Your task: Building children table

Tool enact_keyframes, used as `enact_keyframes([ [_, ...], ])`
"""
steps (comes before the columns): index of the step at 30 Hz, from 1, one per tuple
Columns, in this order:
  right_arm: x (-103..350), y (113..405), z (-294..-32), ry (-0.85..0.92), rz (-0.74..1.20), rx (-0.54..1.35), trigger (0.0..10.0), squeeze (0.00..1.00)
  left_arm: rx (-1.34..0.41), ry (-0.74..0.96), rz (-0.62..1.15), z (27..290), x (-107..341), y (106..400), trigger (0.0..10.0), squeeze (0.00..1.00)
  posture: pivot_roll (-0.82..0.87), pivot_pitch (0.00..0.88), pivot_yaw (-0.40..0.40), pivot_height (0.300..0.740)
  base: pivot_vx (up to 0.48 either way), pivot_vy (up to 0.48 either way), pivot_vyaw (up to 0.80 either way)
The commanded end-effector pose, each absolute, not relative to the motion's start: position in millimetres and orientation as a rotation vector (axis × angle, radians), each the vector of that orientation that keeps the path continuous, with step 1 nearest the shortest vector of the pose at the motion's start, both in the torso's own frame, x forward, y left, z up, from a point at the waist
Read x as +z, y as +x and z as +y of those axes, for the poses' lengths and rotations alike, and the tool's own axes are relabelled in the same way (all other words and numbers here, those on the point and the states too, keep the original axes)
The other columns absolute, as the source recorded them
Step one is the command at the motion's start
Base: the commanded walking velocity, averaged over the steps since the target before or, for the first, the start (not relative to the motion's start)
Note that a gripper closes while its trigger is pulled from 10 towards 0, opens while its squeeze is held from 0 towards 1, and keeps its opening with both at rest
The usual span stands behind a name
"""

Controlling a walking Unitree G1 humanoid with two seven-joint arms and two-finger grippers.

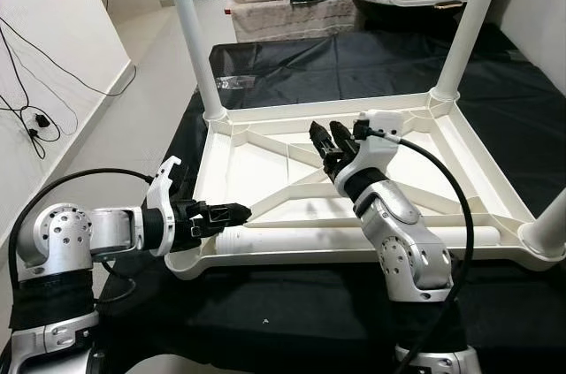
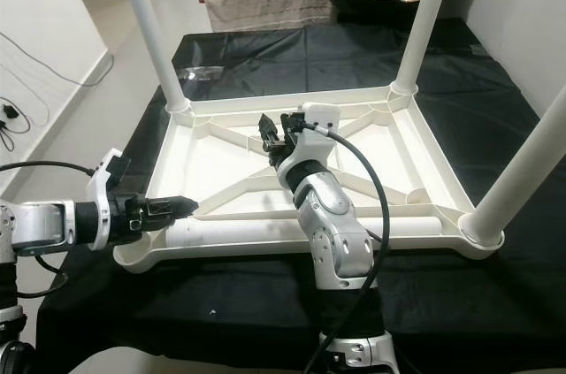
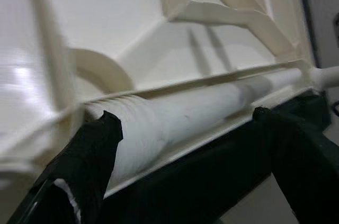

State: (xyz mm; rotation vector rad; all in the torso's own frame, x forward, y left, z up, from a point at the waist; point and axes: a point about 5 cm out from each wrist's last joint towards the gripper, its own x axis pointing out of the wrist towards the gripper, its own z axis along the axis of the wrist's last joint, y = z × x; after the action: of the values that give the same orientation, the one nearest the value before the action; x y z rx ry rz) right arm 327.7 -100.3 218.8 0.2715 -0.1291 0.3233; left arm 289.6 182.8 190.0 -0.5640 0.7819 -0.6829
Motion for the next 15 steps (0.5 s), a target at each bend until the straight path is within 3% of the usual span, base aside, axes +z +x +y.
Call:
enact_keyframes([
  [1,215,327,-95,0.274,-0.121,0.343,10.0,0.00,-0.647,-0.560,0.790,192,191,290,10.0,0.00,0.09,0.108,0.072,0.740,0.000,0.000,0.00],
  [15,215,327,-94,0.275,-0.122,0.343,10.0,0.00,-0.647,-0.584,0.821,188,176,282,10.0,0.00,0.09,0.109,0.070,0.740,0.000,0.000,0.00],
])
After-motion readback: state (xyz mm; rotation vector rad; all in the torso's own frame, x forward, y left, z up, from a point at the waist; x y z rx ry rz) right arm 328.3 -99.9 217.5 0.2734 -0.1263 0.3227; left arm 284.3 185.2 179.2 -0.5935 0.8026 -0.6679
